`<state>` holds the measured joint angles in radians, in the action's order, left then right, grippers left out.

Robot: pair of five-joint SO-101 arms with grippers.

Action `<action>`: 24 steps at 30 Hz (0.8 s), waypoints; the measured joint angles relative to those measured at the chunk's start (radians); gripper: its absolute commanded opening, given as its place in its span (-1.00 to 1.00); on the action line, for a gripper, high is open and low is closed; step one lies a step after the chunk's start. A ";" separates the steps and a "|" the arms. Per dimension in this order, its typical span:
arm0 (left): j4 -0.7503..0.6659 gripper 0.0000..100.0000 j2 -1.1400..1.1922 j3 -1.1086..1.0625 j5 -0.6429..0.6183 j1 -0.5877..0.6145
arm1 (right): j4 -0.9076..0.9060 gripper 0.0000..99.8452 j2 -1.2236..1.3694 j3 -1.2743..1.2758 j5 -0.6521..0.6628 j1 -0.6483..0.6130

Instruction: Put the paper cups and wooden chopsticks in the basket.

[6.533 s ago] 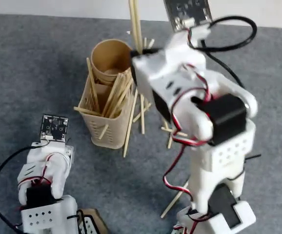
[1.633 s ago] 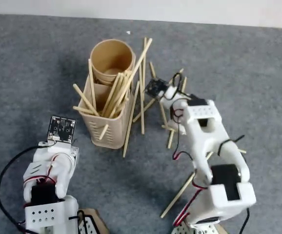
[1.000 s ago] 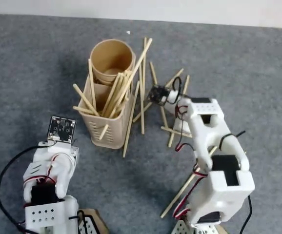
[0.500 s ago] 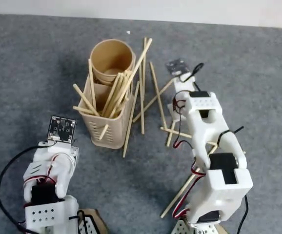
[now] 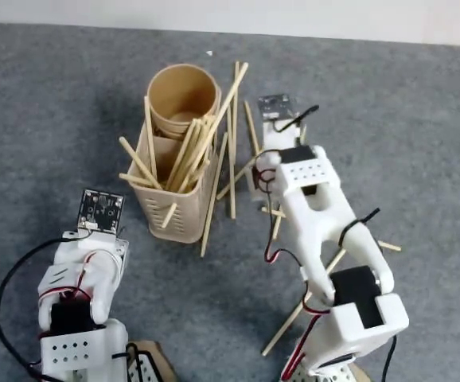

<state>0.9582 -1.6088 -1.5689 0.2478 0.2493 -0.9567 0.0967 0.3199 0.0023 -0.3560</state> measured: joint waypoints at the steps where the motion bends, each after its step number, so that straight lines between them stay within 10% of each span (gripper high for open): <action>1: 0.000 -0.59 0.000 0.000 0.000 0.000 | 0.000 -0.35 0.000 0.000 0.000 -0.011; 14: 0.000 -0.59 0.000 0.000 0.000 0.000 | 0.081 -0.37 0.229 -0.058 0.000 -0.020; 20: 0.000 -0.59 0.000 0.000 0.000 0.000 | 0.017 -0.95 0.301 -0.160 0.000 0.008; 24: 0.000 -0.59 0.000 0.000 0.000 0.000 | -0.055 -0.99 0.316 -0.233 0.000 0.078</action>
<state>0.9582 -1.6088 -1.5689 0.2478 0.2493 -1.0119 0.4127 0.0867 0.0023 -0.2777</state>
